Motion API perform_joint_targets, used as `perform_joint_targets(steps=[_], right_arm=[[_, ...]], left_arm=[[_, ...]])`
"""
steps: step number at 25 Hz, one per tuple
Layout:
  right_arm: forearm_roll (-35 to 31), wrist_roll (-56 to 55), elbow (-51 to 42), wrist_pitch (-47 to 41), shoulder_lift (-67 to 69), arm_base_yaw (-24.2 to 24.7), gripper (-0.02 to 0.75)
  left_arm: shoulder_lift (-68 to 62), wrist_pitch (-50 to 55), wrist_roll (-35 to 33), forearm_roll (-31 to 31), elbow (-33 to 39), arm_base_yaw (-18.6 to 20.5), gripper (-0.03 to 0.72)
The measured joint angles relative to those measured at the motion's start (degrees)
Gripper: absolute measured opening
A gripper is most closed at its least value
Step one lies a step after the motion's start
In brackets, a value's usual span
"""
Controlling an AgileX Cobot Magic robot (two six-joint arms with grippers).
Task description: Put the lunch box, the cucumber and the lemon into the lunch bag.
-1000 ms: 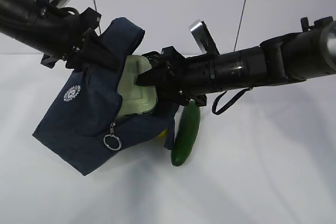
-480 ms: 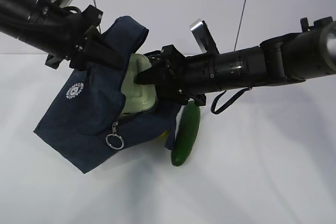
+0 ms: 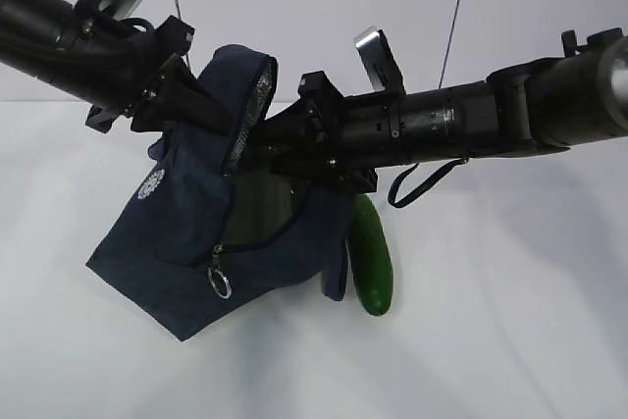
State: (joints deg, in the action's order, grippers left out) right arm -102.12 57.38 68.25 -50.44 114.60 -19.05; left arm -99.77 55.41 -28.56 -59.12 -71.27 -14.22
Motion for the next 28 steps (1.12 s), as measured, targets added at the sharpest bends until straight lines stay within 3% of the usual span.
perform_joint_targets(steps=[8,19,28], right_arm=[[0.0,0.6,0.0,-2.0,0.0,0.0,0.379],[3.9,2.6,0.0,-11.8,-1.3,3.6,0.379],[12.5,2.6,1.1,-15.2,-6.4,4.6,0.379]], left_arm=[[0.0,0.0,-0.1,0.0,0.0,0.1,0.01],[0.0,3.1,-0.1,0.6,0.0,5.0,0.01],[0.0,4.6,3.4,9.8,0.0,7.8,0.008]])
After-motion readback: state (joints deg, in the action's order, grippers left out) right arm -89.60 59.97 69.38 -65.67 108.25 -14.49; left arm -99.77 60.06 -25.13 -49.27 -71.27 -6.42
